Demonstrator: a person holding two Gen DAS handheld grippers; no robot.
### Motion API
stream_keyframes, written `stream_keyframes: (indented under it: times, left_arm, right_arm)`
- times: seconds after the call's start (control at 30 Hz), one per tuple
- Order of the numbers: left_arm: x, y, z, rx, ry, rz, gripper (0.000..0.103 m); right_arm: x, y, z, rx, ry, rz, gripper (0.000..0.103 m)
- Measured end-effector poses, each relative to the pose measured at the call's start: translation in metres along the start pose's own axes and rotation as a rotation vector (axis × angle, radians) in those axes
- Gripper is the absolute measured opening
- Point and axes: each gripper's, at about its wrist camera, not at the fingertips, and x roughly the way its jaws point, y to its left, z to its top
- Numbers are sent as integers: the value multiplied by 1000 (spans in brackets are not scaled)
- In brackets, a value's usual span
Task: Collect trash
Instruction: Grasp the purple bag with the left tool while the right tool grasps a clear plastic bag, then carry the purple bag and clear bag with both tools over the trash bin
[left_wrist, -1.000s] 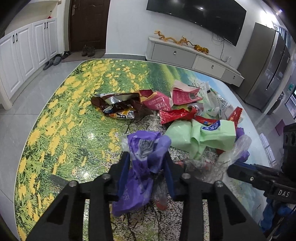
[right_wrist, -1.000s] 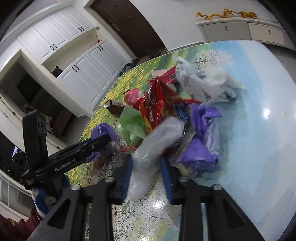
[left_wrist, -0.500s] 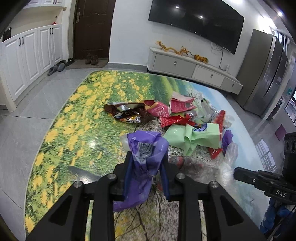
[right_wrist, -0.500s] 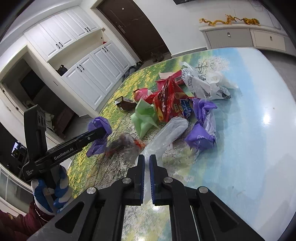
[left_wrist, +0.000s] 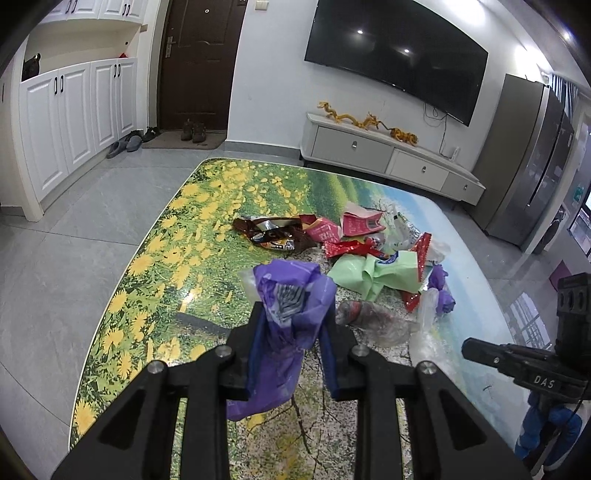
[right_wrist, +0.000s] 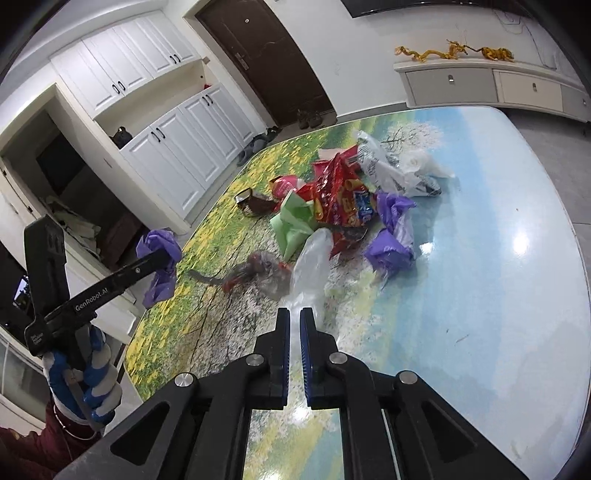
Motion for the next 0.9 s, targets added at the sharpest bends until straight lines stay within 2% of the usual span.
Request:
stream_keyframes:
  times: [0.07,0.1,0.13,0.17,0.4,0.47,0.53,0.9]
  left_arm:
    - [0,2,-2,-6,5,-2,26]
    - [1,3,-3,-9,9,-2,26]
    - [2,5,-3,-11,13,-3,26]
    - [3,6,-4,-15,17,-2,26]
    - [7,12,-6,-24,26,-3,26]
    - [7,11,-7,-21,26,-5,26]
    - [7,9,-7,-17,28,-9,26]
    - [-9,-19,-5,30,13,-50,26]
  right_arm:
    - [4,0,-1,-6,12,-2,9]
    - [7,1,0,-9,18,-5,20]
    - [10,2,1,-15,23,-13,36]
    - [12,2,1,-21,25,-16,41]
    - [37,8,4,-60,86,-58,41]
    - [40,9,3,-73,98,-83,39]
    - [42,9,1,-81,102,-94,32]
    - [-2,10,2,-81,25,-32,28]
